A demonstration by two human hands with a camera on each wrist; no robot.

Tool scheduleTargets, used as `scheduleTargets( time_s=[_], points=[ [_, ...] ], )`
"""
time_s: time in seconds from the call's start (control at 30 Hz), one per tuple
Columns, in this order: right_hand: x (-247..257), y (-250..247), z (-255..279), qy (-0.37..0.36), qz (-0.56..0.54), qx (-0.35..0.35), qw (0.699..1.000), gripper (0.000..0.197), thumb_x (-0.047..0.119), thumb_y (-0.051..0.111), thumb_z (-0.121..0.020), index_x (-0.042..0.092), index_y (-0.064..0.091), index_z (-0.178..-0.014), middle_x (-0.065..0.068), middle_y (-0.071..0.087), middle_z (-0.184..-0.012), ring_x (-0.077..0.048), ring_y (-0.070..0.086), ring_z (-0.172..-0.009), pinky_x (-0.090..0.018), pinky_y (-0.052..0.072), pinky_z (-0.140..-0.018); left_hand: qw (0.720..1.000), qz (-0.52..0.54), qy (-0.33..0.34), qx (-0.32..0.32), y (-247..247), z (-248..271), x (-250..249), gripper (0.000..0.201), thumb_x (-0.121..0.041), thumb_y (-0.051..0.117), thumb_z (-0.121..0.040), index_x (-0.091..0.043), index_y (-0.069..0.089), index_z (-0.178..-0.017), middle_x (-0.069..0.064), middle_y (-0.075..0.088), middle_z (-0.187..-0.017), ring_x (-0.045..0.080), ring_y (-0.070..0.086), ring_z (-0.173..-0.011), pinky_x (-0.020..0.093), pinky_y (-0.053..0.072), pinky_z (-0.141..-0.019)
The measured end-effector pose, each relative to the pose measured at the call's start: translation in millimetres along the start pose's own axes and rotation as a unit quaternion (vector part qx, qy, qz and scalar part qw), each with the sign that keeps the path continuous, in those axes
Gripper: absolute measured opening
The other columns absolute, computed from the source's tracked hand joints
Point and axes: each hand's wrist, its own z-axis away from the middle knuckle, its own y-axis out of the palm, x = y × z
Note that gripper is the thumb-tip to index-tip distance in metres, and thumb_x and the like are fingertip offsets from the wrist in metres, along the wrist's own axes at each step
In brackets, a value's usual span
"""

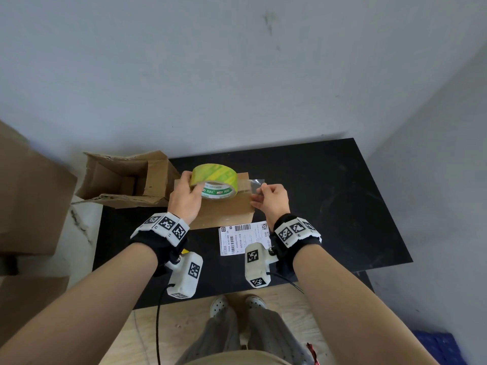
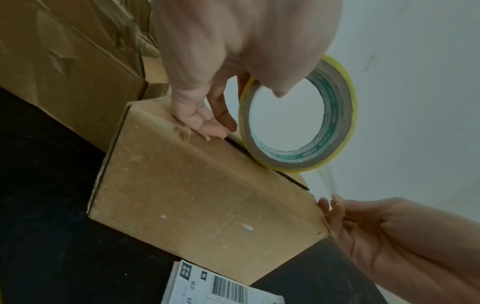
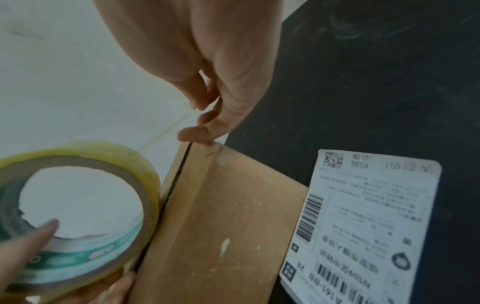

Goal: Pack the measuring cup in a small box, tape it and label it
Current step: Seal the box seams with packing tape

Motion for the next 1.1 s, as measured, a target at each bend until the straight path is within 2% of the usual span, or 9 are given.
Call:
scheduleTargets(
  time_s=[0.27, 0.47, 0.63, 0.73, 0.83, 0.87, 0.93, 1.03, 1.1],
  points=[
    [-5, 2, -8, 0.028, 0.054, -0.016, 0.998, 0.028, 0.010, 0.040, -0.100, 0.006, 0.051, -0.074, -0.005, 0.053, -0.068, -0.011, 0.051, -0.056, -0.016, 0.044, -0.045, 0.999, -0.016, 0.027, 0.009, 1, 5, -8, 0.015, -0.027, 0.044, -0.095, -0.018, 0.042, -0.107, 0.005, 0.060, -0.097, 0.034, 0.062, -0.089, 0.050, 0.051, -0.082],
    [-16, 2, -12, 0.029, 0.095, -0.025, 0.995, 0.016, 0.014, 0.044, -0.098, 0.004, 0.053, -0.090, -0.004, 0.059, -0.071, -0.014, 0.055, -0.060, -0.024, 0.045, -0.057, 0.999, -0.025, 0.037, 0.009, 2, 6, -9, 0.022, -0.026, 0.050, -0.094, -0.015, 0.043, -0.112, 0.002, 0.058, -0.098, 0.029, 0.060, -0.090, 0.041, 0.049, -0.082],
    [-17, 1, -15, 0.016, 0.111, -0.029, 0.993, 0.017, 0.017, 0.044, -0.098, 0.003, 0.054, -0.095, -0.003, 0.059, -0.072, -0.013, 0.055, -0.059, -0.021, 0.043, -0.053, 0.998, -0.046, 0.052, 0.012, 2, 7, -7, 0.026, -0.026, 0.052, -0.094, -0.013, 0.044, -0.115, -0.002, 0.055, -0.101, 0.021, 0.056, -0.093, 0.032, 0.043, -0.079],
    [-18, 2, -14, 0.005, 0.161, -0.020, 0.987, 0.026, 0.018, 0.045, -0.098, 0.010, 0.052, -0.074, 0.000, 0.054, -0.066, -0.012, 0.050, -0.058, -0.023, 0.040, -0.054, 0.998, -0.043, 0.050, 0.016, 2, 5, -4, 0.027, -0.026, 0.053, -0.093, -0.014, 0.044, -0.115, -0.001, 0.056, -0.102, 0.021, 0.057, -0.095, 0.032, 0.043, -0.079],
    [-19, 4, -12, -0.012, 0.219, 0.001, 0.976, 0.041, 0.020, 0.046, -0.096, 0.014, 0.038, -0.057, 0.001, 0.038, -0.056, -0.011, 0.034, -0.051, -0.022, 0.028, -0.047, 0.997, -0.046, 0.049, 0.026, 0, 3, -1, 0.029, -0.027, 0.055, -0.092, -0.015, 0.043, -0.115, 0.001, 0.059, -0.104, 0.024, 0.059, -0.097, 0.040, 0.048, -0.085],
    [-18, 5, -12, -0.009, 0.223, 0.003, 0.975, 0.037, 0.021, 0.047, -0.096, 0.013, 0.038, -0.060, 0.002, 0.036, -0.058, -0.011, 0.033, -0.051, -0.022, 0.029, -0.048, 0.997, -0.049, 0.049, 0.032, -1, 3, 0, 0.030, -0.027, 0.056, -0.092, -0.015, 0.043, -0.116, 0.001, 0.059, -0.104, 0.025, 0.060, -0.097, 0.042, 0.049, -0.086],
    [-16, 6, -10, 0.023, 0.200, -0.006, 0.979, 0.018, 0.024, 0.050, -0.095, 0.010, 0.042, -0.087, 0.003, 0.041, -0.070, -0.011, 0.043, -0.063, -0.026, 0.040, -0.063, 0.997, -0.052, 0.049, 0.041, -2, 3, 0, 0.031, -0.028, 0.056, -0.092, -0.015, 0.042, -0.116, 0.002, 0.060, -0.107, 0.025, 0.061, -0.098, 0.044, 0.050, -0.087],
    [-19, -1, -8, 0.071, 0.192, -0.003, 0.979, 0.035, 0.029, 0.056, -0.092, 0.011, 0.035, -0.113, -0.001, 0.049, -0.090, -0.020, 0.052, -0.086, -0.036, 0.047, -0.086, 0.996, -0.051, 0.051, 0.049, -2, 3, 0, 0.031, -0.027, 0.055, -0.092, -0.014, 0.042, -0.117, 0.003, 0.060, -0.110, 0.023, 0.061, -0.099, 0.038, 0.050, -0.084],
    [-22, -6, -5, 0.030, 0.237, 0.031, 0.970, 0.036, 0.012, 0.051, -0.092, 0.008, 0.038, -0.125, -0.008, 0.055, -0.108, -0.020, 0.053, -0.093, -0.039, 0.047, -0.092, 0.996, -0.047, 0.050, 0.050, -2, 3, -1, 0.031, -0.026, 0.054, -0.093, -0.013, 0.042, -0.117, 0.001, 0.058, -0.109, 0.021, 0.060, -0.099, 0.034, 0.048, -0.082]
  ],
)
